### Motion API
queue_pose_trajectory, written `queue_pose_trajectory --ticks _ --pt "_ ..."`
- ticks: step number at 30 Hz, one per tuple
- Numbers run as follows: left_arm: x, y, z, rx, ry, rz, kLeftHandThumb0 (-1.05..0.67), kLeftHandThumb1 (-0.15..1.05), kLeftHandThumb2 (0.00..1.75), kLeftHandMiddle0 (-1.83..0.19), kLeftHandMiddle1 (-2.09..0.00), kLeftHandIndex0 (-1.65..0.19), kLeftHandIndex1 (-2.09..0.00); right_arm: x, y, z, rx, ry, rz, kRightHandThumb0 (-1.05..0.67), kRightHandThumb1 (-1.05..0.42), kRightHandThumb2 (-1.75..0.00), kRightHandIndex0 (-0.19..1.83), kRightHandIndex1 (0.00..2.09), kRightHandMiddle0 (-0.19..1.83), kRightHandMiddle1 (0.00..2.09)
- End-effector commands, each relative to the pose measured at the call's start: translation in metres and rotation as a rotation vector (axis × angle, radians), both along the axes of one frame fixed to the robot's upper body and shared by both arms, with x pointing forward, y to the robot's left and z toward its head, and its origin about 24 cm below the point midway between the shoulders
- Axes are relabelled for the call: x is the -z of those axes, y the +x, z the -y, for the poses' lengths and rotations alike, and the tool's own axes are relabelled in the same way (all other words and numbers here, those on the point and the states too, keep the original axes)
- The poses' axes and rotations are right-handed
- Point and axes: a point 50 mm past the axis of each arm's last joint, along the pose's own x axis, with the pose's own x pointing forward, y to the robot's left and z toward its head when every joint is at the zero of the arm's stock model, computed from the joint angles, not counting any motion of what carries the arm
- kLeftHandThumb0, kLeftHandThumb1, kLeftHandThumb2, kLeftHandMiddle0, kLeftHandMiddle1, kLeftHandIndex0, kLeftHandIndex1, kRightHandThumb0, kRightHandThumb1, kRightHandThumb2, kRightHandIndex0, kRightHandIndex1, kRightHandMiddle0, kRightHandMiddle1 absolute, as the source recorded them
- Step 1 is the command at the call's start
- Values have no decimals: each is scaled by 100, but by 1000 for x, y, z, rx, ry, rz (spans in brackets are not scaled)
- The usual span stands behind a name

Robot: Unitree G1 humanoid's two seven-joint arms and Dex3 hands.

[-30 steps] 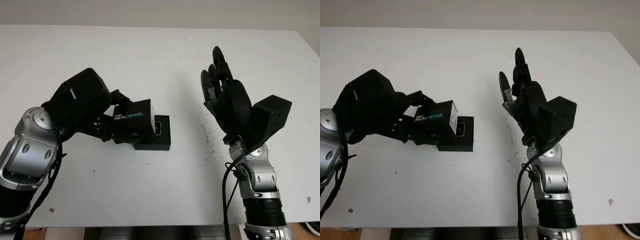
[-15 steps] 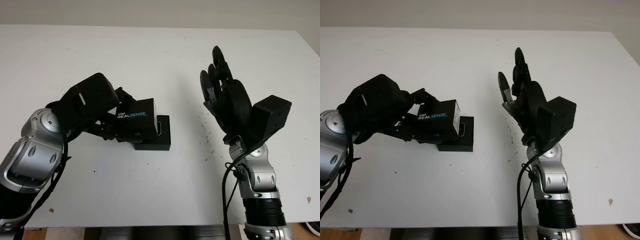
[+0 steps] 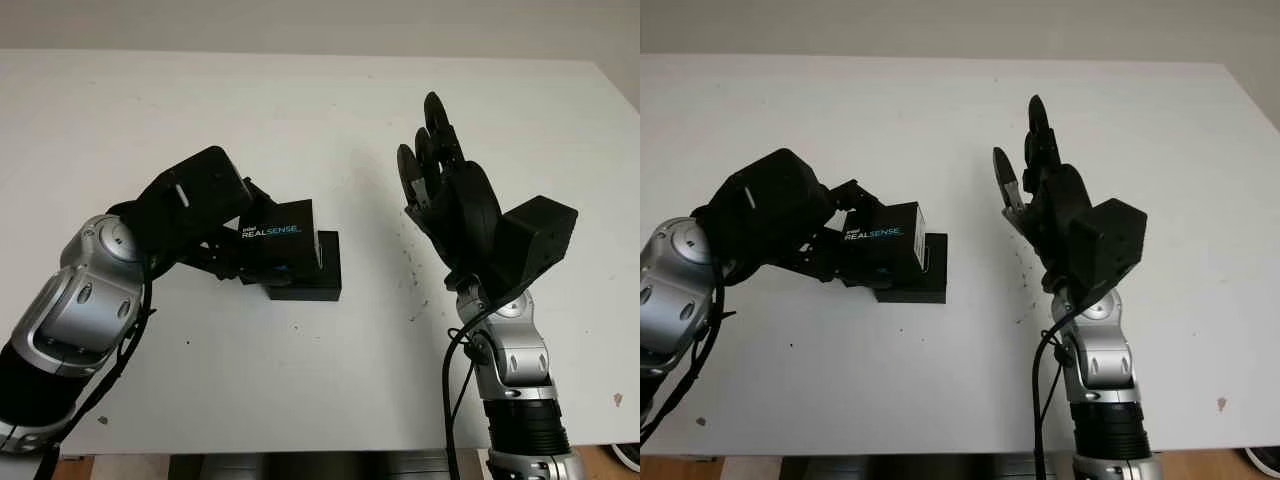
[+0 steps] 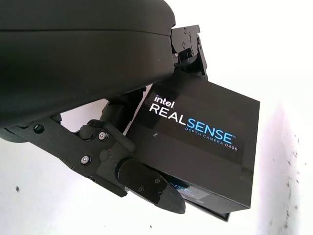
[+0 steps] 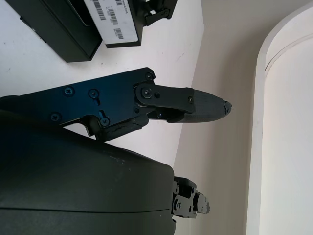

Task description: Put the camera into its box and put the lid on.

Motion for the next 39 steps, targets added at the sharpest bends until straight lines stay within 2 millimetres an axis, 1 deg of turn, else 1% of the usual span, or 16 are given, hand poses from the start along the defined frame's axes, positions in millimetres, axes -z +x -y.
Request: queue_pose_trajectory --ticks 1,5,9,15,20,23,29,31,33,34,36,39 --pt "-3 0 6 13 -22 3 -36 105 21 -50 -209 -20 -207 -2 -2 1 3 5 15 -67 -105 -45 -15 6 -10 6" --pt "-2 -1 7 14 -44 -13 -37 105 21 -49 -209 -22 -208 -2 -3 1 2 6 16 -67 -105 -45 -15 6 -10 6" --pt "-3 -3 7 23 -46 -6 -37 105 22 -58 -209 -26 -209 -1 -3 0 -2 10 18 -66 -105 -45 -16 5 -11 5" --pt "-1 -3 8 39 -46 -9 -37 105 22 -43 -209 -23 -209 -1 -4 -2 -11 18 21 -66 -105 -45 -16 5 -11 5" --pt "-2 -2 10 50 -36 -14 -37 105 23 -56 -209 -32 -209 0 -4 -3 -14 21 22 -66 -105 -46 -17 5 -12 5" --pt "-1 -1 11 60 -40 -17 -35 105 23 -67 -209 -42 -209 0 -4 -4 -12 17 26 -66 -105 -46 -16 5 -11 5" --pt "-1 -1 14 80 -14 5 -34 105 23 -79 -209 -54 -209 0 -4 -4 -13 12 32 -66 -105 -46 -15 6 -10 6" --pt "-1 -1 15 81 6 13 -35 105 22 -80 -209 -50 -209 0 -4 -5 -14 17 32 -66 -105 -46 -16 5 -10 6" --pt "0 -1 16 84 25 17 -35 105 22 -77 -209 -37 -209 0 -5 -5 -14 28 29 -66 -105 -45 -15 6 -9 6" --pt "0 -1 16 85 31 19 -35 105 22 -75 -209 -33 -209 0 -5 -5 -14 30 26 -66 -105 -45 -15 6 -9 6" --pt "0 -2 17 87 35 20 -36 105 21 -73 -209 -29 -209 0 -5 -6 -13 35 24 -65 -105 -45 -14 6 -9 6" --pt "2 -2 17 90 31 16 -36 105 21 -71 -209 -31 -209 1 -5 -6 -15 38 20 -66 -105 -45 -14 6 -9 6"
